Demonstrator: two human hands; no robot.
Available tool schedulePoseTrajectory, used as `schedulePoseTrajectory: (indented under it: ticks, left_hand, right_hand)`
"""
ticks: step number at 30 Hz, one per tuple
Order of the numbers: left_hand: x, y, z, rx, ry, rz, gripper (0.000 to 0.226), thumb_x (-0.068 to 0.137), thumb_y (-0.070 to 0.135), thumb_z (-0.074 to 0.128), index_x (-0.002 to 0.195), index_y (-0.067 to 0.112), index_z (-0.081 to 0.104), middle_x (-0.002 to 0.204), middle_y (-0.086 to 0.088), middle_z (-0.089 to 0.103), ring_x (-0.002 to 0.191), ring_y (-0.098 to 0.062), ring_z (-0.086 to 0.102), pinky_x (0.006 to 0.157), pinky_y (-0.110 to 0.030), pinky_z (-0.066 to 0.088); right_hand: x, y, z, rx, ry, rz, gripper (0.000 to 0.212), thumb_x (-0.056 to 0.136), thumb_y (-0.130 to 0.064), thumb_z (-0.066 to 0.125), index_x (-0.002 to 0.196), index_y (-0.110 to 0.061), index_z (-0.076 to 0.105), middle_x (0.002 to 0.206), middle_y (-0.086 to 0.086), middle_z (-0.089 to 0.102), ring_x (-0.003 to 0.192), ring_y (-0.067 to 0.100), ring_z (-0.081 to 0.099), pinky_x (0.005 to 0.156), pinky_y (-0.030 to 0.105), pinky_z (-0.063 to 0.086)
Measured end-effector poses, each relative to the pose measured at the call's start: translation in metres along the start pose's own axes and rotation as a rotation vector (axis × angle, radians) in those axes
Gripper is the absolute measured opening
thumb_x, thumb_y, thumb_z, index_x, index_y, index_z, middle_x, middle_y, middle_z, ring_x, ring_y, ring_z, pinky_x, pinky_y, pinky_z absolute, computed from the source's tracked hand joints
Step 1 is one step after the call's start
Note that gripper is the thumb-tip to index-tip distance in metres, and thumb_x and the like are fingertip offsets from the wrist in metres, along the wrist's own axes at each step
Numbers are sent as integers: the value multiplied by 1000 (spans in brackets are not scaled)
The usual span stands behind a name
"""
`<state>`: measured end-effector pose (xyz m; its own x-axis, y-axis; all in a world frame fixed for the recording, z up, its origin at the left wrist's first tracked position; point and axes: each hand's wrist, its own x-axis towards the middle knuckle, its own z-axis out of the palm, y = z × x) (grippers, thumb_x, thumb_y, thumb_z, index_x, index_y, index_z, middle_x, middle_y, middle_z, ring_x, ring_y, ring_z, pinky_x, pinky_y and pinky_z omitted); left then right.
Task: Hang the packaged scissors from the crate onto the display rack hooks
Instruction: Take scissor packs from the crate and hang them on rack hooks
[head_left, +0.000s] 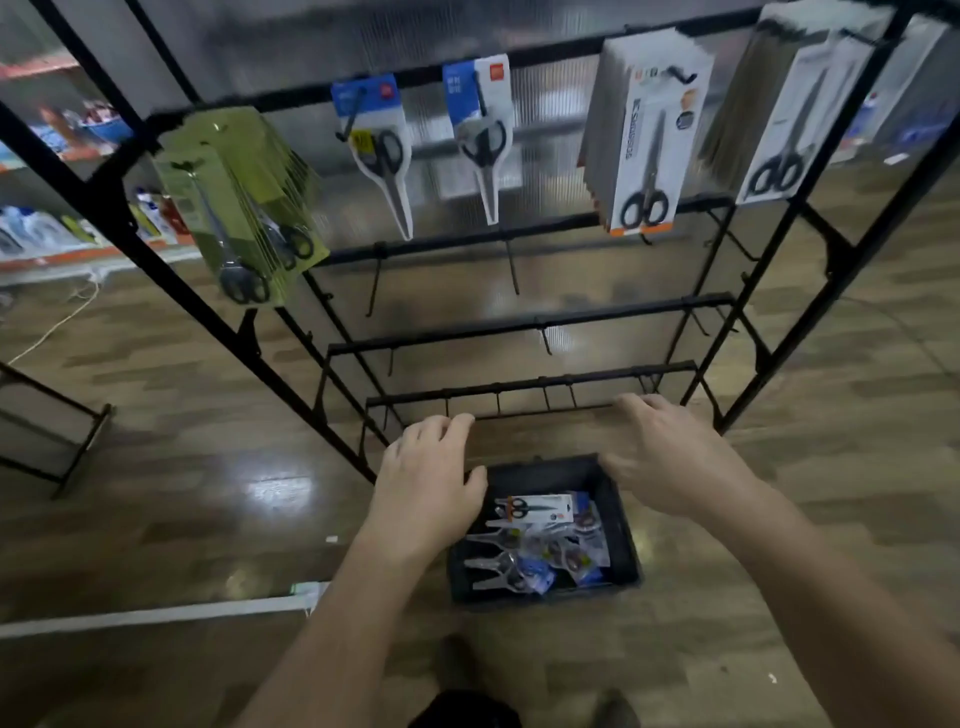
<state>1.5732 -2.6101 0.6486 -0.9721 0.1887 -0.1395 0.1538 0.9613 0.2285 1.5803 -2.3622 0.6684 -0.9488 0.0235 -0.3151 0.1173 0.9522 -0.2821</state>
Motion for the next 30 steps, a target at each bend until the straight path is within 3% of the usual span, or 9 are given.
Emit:
schedulePoseTrajectory:
  ticks: [7,20,25,28,30]
  left_hand:
    - [37,-40,34,32,-172,91,56,100,43,52,151,26,36,143,-2,50,133,-25,46,109,-42,41]
    - [115,-88,113,-24,-392,165,56,101,41,50,152,25,34,147,-3,47,133,-28,42,107,-41,40]
    - [141,-94,207,-102,-477,44,60,98,38,55,153,21,36,140,-8,51,128,-31,49,104,-48,46]
    - [168,-102,304,-145,-529,1,56,99,38,55,150,22,38,137,-7,52,124,-29,53,100,-49,49]
    - [191,-111,382,-132,-603,-16,52,100,37,53,147,22,39,139,-7,50,122,-30,53,98,-49,50]
  right_hand:
    - [21,-26,37,-44,-104,144,58,95,-51,56,145,-26,42,144,5,51,125,29,55,97,41,51]
    - [89,-25,114,90,-344,351,63,90,-55,59,144,-28,41,138,8,55,124,32,55,98,43,50]
    - [152,28,195,175,-569,299,42,100,-34,59,138,-22,45,129,6,59,109,28,56,84,33,44]
    - [203,72,271,139,-633,302,37,103,-27,55,137,-13,49,133,7,56,116,30,56,86,32,42]
    - [242,109,344,136,-631,342,38,102,-23,55,135,-5,52,116,9,60,103,28,57,78,31,41]
